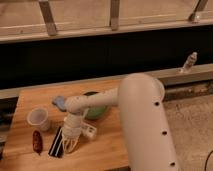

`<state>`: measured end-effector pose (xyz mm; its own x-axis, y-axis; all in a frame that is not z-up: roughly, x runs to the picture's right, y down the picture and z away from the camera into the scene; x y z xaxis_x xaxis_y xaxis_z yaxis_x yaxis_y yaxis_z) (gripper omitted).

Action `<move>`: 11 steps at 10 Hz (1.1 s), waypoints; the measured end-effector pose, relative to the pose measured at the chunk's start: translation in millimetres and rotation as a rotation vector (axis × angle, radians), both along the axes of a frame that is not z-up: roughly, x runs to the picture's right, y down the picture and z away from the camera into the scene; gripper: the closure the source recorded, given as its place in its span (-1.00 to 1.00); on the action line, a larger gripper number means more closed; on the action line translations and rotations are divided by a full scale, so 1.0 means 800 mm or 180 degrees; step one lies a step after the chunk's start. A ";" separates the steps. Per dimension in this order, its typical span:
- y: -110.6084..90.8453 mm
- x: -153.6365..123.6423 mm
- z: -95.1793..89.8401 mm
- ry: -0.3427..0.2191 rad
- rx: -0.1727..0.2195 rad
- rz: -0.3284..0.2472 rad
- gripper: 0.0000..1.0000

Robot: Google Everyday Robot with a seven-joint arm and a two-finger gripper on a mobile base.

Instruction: Push the eraser across the table

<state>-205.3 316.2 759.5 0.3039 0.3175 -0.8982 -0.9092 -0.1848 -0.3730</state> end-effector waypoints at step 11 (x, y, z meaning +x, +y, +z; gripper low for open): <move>-0.007 -0.017 -0.006 -0.0106 0.0104 -0.0153 1.00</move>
<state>-218.6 310.3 754.6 0.3490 0.3307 -0.8768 -0.9038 -0.1286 -0.4083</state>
